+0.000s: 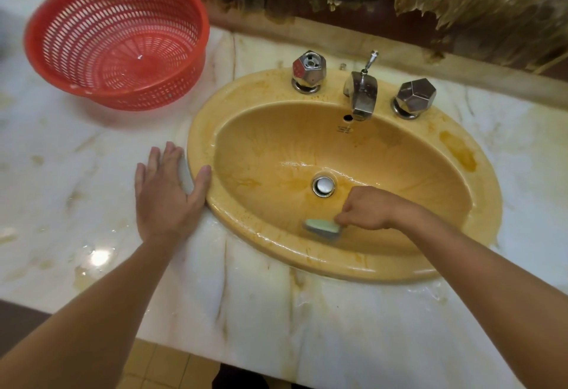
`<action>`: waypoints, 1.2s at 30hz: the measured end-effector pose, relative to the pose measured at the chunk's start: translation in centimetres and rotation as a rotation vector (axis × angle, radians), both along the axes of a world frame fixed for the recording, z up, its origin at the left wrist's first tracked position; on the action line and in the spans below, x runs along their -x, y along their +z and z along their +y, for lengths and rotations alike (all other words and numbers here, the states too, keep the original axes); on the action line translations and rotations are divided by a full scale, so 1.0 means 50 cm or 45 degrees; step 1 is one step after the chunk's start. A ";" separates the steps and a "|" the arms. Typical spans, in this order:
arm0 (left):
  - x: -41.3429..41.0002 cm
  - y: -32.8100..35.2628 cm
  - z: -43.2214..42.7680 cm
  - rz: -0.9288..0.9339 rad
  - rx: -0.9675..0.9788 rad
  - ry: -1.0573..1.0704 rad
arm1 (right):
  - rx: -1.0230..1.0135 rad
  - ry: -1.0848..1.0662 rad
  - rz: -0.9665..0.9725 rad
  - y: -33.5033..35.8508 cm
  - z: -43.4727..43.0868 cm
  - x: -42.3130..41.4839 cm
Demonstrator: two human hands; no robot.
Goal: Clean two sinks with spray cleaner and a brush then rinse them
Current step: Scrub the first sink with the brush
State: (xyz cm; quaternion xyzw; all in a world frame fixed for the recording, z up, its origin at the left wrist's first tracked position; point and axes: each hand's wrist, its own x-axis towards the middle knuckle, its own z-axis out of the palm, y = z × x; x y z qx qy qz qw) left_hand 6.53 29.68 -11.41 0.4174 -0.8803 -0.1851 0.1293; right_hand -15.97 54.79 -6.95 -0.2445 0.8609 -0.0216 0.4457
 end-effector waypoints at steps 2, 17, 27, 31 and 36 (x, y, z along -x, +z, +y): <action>0.001 0.001 0.001 0.001 0.000 -0.001 | 0.026 0.050 -0.135 0.000 -0.007 -0.001; 0.003 0.001 0.001 0.006 -0.003 0.007 | 0.126 0.018 -0.151 -0.015 -0.018 -0.011; 0.003 0.002 0.000 0.016 0.003 0.016 | 0.099 -0.059 0.056 -0.027 -0.054 -0.030; 0.003 -0.001 -0.002 0.016 0.004 0.016 | 0.193 -0.007 -0.138 -0.020 -0.068 -0.038; 0.004 -0.002 -0.002 0.011 0.002 0.013 | 0.207 -0.096 -0.007 -0.032 -0.068 -0.049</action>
